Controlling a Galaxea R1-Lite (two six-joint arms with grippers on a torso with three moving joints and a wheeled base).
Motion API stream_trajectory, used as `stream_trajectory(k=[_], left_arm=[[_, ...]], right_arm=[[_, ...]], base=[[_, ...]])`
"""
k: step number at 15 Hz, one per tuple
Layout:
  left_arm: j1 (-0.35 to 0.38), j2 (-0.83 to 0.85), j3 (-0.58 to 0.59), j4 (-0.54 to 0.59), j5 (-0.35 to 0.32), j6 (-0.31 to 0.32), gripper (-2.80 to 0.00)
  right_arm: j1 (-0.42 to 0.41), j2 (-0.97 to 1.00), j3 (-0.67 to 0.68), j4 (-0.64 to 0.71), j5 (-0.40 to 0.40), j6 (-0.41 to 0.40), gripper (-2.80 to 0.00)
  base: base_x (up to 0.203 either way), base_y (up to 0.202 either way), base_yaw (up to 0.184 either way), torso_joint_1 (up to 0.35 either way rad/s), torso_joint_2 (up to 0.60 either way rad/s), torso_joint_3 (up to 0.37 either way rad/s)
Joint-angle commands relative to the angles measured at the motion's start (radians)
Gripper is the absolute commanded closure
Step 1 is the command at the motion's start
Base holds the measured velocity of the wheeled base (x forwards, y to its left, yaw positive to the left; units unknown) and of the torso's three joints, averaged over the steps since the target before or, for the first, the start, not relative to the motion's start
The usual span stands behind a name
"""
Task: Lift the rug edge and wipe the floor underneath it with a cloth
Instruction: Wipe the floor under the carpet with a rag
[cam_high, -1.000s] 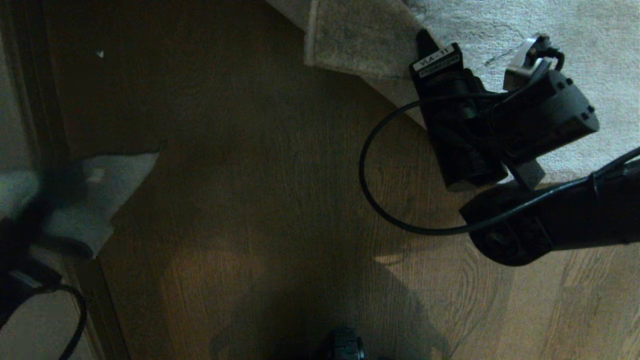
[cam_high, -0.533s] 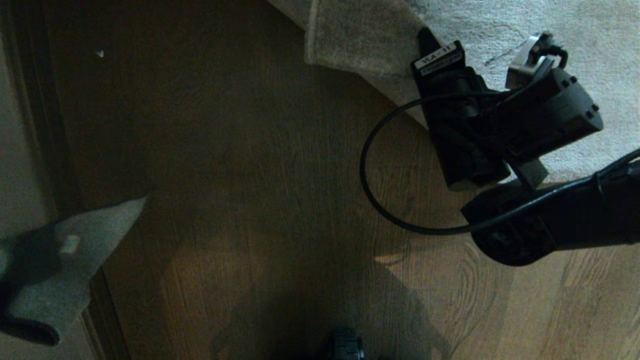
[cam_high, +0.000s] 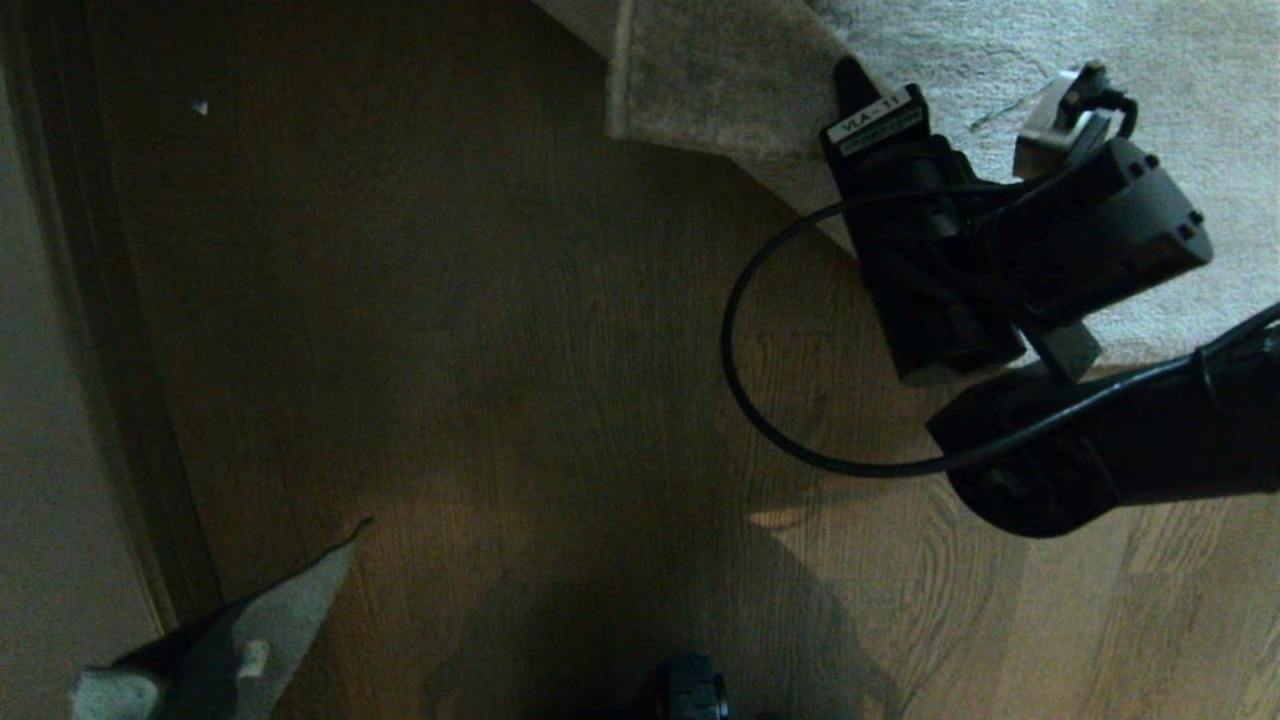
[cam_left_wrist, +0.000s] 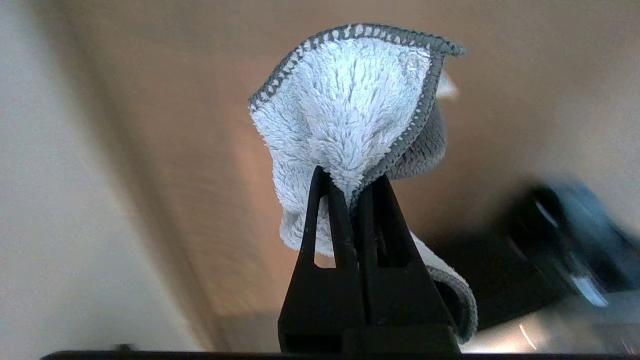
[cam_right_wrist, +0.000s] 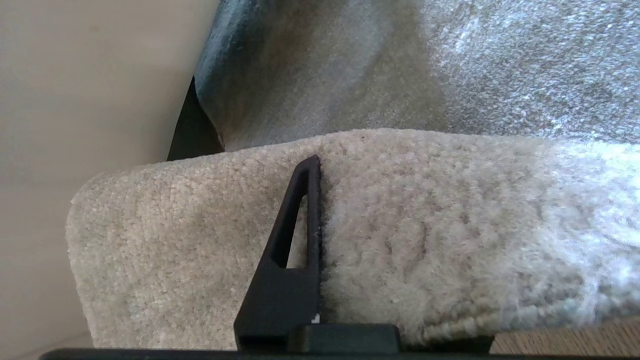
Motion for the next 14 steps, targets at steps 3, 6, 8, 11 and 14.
stream_trajectory(k=[3,6,8,11,14], left_arm=[[0.000,-0.004,0.001,0.104,-0.126,0.074,0.00],[0.000,-0.005,0.005,0.097,-0.125,0.038,0.00],[0.000,-0.005,0.005,0.097,-0.125,0.019,0.00],[0.000,-0.005,0.005,0.097,-0.125,0.014,0.00],[0.036,-0.004,0.005,0.096,-0.125,0.013,0.00]], right_arm=[[0.001,-0.005,0.010,-0.048,0.002,0.002,0.00],[0.012,-0.007,0.021,-0.048,0.002,0.001,0.00],[0.019,-0.007,0.022,-0.048,0.002,0.001,0.00],[0.022,-0.004,0.021,-0.048,0.002,0.001,0.00],[0.030,-0.005,0.022,-0.048,0.002,0.001,0.00]], base=[[0.000,0.000,0.000,0.000,0.00,0.000],[0.000,0.000,0.000,0.000,0.00,0.000],[0.000,0.000,0.000,0.000,0.00,0.000],[0.000,0.000,0.000,0.000,0.00,0.000],[0.000,0.000,0.000,0.000,0.00,0.000]])
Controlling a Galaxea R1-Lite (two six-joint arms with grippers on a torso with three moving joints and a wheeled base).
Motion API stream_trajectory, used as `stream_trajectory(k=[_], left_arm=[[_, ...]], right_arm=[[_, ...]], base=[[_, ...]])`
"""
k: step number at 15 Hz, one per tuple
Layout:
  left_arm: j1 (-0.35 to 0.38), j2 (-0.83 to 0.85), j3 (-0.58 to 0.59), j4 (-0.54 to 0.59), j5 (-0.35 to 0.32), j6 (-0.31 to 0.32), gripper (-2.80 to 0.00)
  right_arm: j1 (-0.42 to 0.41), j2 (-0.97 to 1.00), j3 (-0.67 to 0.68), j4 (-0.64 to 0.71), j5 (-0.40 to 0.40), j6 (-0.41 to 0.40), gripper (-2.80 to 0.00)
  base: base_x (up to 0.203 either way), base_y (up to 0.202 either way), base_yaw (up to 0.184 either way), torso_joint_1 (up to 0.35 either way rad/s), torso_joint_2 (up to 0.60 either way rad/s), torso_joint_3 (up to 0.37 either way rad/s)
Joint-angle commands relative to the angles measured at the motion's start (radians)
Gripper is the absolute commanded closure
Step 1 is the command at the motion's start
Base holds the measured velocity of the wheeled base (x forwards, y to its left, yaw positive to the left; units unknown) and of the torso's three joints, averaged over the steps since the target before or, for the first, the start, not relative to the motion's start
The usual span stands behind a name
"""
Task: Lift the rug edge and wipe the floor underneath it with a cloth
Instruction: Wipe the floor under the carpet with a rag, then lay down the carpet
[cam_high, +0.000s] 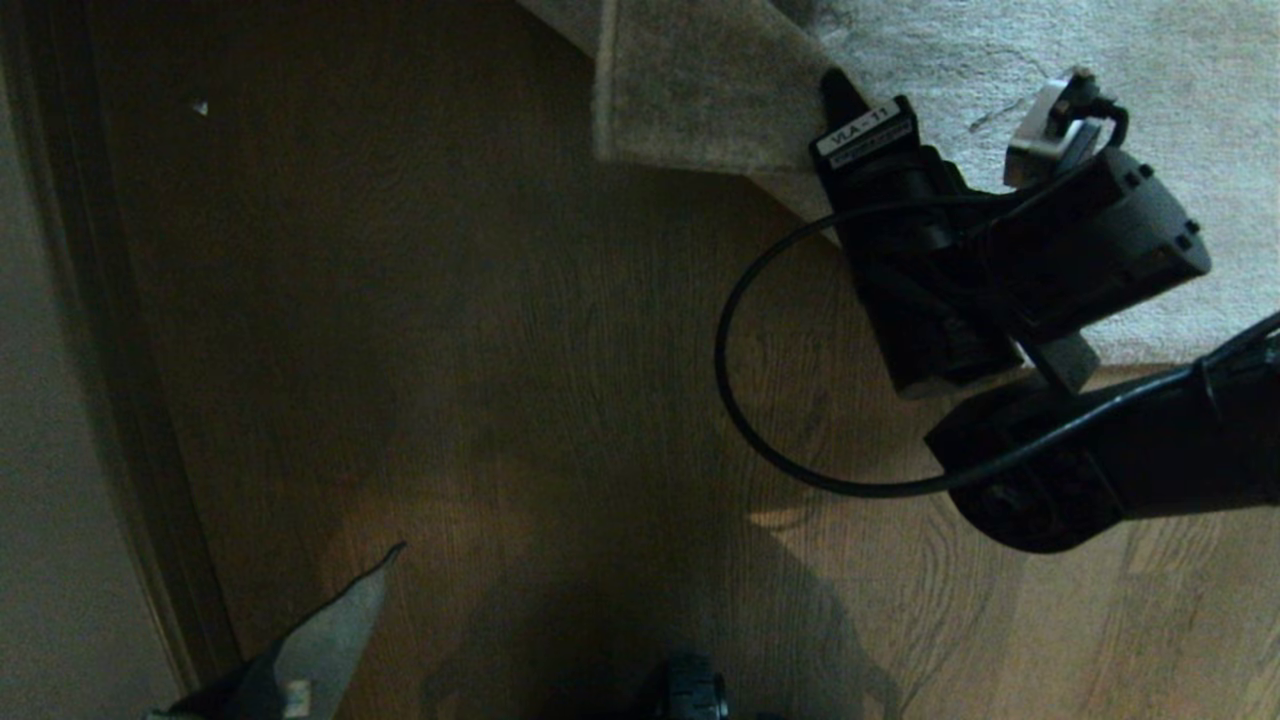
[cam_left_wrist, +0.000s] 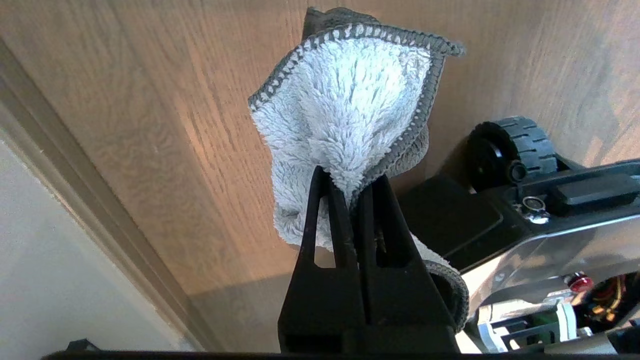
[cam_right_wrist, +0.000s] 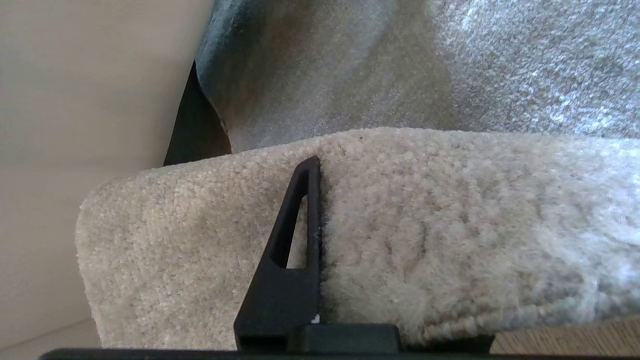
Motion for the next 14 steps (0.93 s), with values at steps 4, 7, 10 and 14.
stream_trajectory(k=[4,7,10,14], left_arm=[[0.233,-0.015,0.000,-0.001,0.002,-0.002,0.00],[0.217,-0.065,0.000,-0.001,0.004,-0.020,0.00],[0.195,-0.139,0.000,-0.001,0.004,-0.021,0.00],[0.183,-0.278,0.000,-0.001,0.006,-0.020,0.00]], right_arm=[[0.018,-0.004,0.002,-0.049,-0.002,-0.009,0.00],[0.027,-0.006,0.000,-0.049,-0.002,-0.011,0.00],[0.038,-0.021,0.004,-0.049,-0.002,-0.012,0.00],[0.039,-0.029,0.030,-0.049,-0.002,-0.012,0.00]], base=[[0.000,0.000,0.000,0.000,0.00,0.000],[0.000,0.000,0.000,0.000,0.00,0.000],[0.000,0.000,0.000,0.000,0.00,0.000],[0.000,0.000,0.000,0.000,0.00,0.000]])
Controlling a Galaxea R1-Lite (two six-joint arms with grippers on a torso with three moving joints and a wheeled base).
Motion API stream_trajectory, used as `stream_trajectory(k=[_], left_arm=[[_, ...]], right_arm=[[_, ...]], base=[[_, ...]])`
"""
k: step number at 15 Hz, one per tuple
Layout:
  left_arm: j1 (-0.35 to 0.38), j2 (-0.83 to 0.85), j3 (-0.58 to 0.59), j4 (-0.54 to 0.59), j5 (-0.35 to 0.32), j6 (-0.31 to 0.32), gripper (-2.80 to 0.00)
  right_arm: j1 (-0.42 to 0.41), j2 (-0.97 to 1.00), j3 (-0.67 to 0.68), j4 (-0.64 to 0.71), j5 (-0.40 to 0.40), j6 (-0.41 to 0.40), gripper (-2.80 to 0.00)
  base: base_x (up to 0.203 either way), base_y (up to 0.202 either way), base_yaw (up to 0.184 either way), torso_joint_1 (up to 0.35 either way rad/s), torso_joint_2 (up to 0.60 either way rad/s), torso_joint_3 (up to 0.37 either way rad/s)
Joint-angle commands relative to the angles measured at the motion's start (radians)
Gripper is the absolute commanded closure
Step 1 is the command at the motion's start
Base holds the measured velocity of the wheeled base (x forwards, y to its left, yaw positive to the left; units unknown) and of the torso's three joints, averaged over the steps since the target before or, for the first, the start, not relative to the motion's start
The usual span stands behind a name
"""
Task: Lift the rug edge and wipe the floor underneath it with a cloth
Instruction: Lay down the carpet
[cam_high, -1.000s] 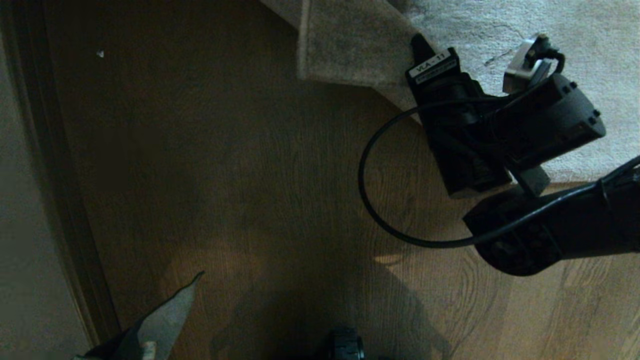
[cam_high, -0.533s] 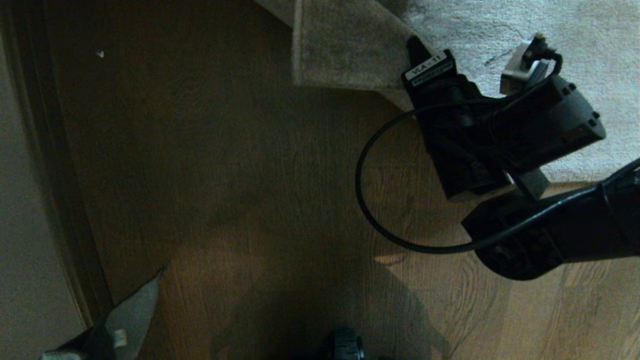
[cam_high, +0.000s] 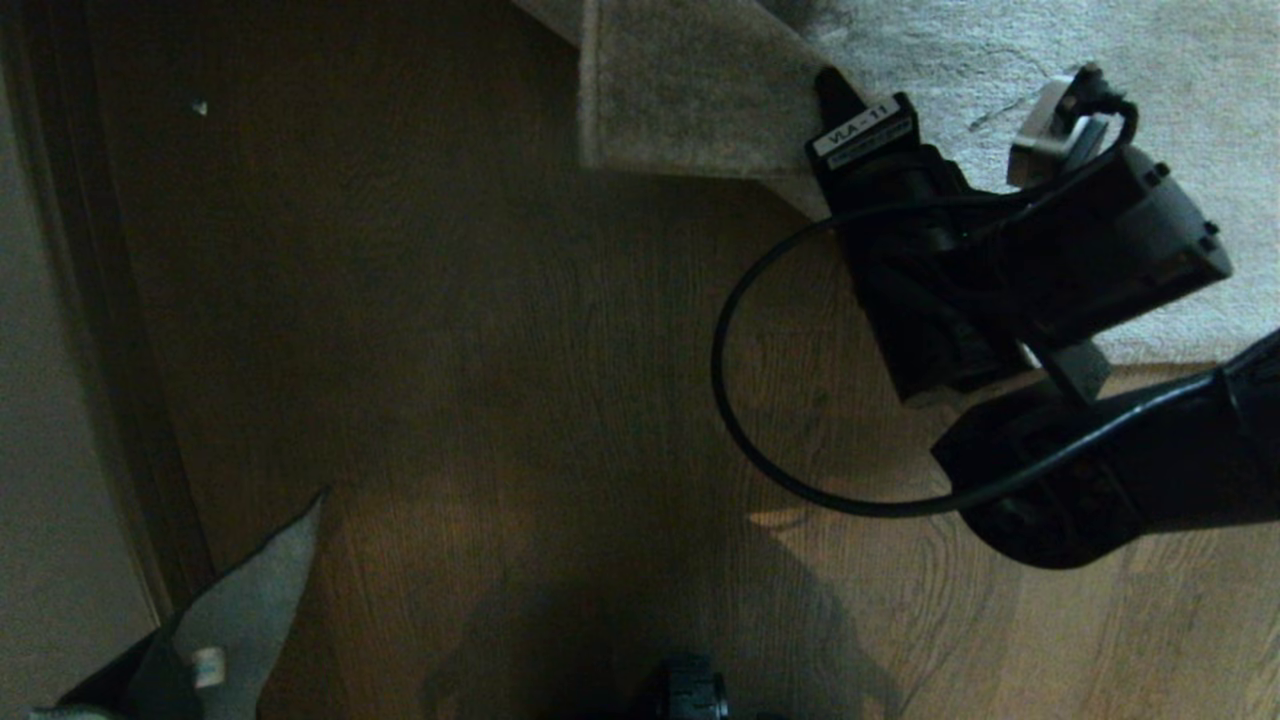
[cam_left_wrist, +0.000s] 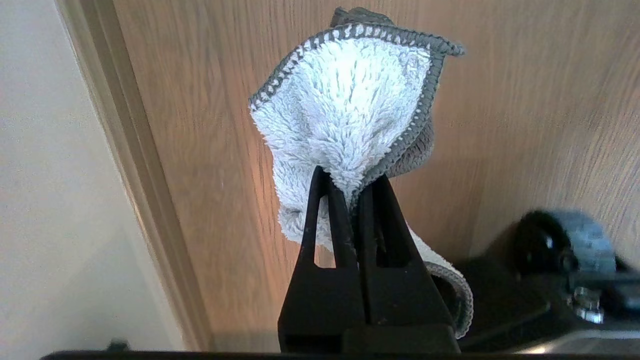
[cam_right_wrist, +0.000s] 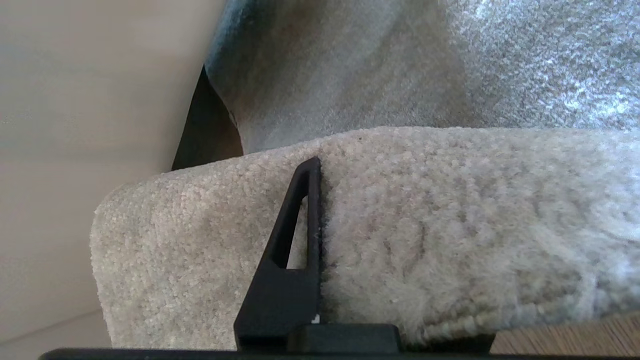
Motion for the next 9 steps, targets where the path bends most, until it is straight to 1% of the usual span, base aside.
stream_trajectory(k=[1,4,9], left_arm=[[-0.003,-0.061,0.000,-0.001,0.000,0.001,0.00],[-0.003,-0.061,0.000,-0.001,0.000,0.001,0.00],[-0.003,-0.061,0.000,-0.001,0.000,0.001,0.00]], right_arm=[[0.004,-0.007,0.018,-0.049,-0.002,0.004,0.00],[0.013,0.000,0.023,-0.049,0.000,0.008,0.00],[0.082,0.041,0.020,-0.049,0.000,0.014,0.00]], base=[[0.000,0.000,0.000,0.000,0.00,0.000],[0.000,0.000,0.000,0.000,0.00,0.000],[0.000,0.000,0.000,0.000,0.00,0.000]])
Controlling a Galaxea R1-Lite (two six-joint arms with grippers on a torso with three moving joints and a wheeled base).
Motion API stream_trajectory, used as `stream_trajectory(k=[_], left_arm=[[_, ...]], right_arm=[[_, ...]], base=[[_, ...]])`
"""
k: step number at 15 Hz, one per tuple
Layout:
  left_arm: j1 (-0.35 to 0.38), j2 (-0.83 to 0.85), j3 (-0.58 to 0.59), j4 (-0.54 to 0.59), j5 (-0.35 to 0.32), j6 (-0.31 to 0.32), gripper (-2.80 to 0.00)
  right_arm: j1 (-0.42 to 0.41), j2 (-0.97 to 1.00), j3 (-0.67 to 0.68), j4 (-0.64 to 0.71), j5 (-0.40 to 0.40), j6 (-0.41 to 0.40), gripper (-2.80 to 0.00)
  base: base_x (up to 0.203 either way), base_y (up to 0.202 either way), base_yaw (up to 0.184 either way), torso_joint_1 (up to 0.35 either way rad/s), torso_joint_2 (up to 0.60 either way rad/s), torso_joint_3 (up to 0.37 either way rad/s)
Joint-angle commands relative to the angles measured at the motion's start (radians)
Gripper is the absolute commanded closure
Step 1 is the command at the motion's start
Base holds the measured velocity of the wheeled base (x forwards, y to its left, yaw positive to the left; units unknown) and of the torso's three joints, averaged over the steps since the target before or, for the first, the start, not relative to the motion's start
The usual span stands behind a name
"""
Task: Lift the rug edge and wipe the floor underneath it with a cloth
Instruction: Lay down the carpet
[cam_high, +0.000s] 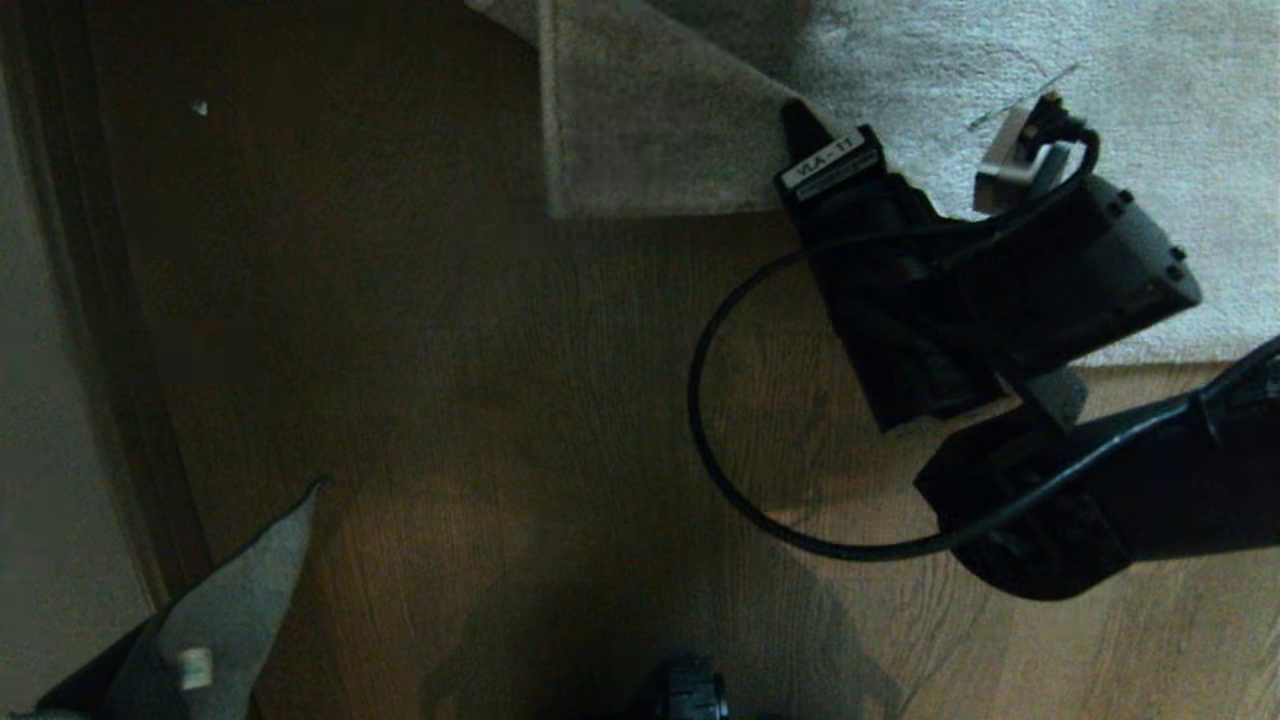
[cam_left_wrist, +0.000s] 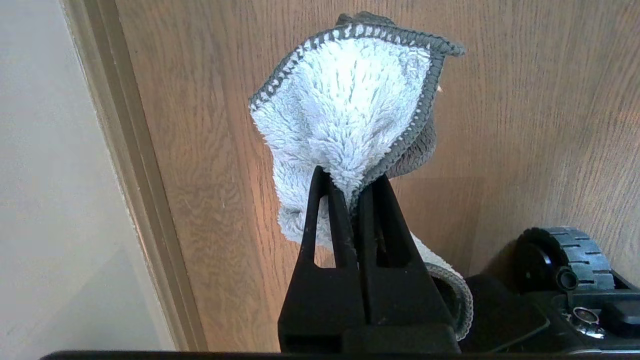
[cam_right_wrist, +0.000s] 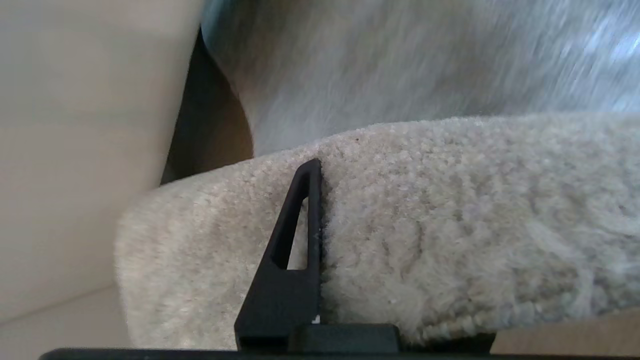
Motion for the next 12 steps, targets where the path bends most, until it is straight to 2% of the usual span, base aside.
stream_trajectory(k=[1,7,12], left_arm=[[-0.001,-0.001,0.000,0.000,0.000,0.000,0.00],[-0.001,-0.001,0.000,0.000,0.000,0.000,0.00],[-0.001,-0.001,0.000,0.000,0.000,0.000,0.00]], right_arm=[[0.037,0.040,-0.003,-0.049,0.000,0.003,0.00],[0.135,0.100,0.003,-0.049,-0.003,0.003,0.00],[0.168,0.121,0.001,-0.049,-0.005,0.014,0.00]], base=[[0.000,0.000,0.000,0.000,0.00,0.000],[0.000,0.000,0.000,0.000,0.00,0.000],[0.000,0.000,0.000,0.000,0.00,0.000]])
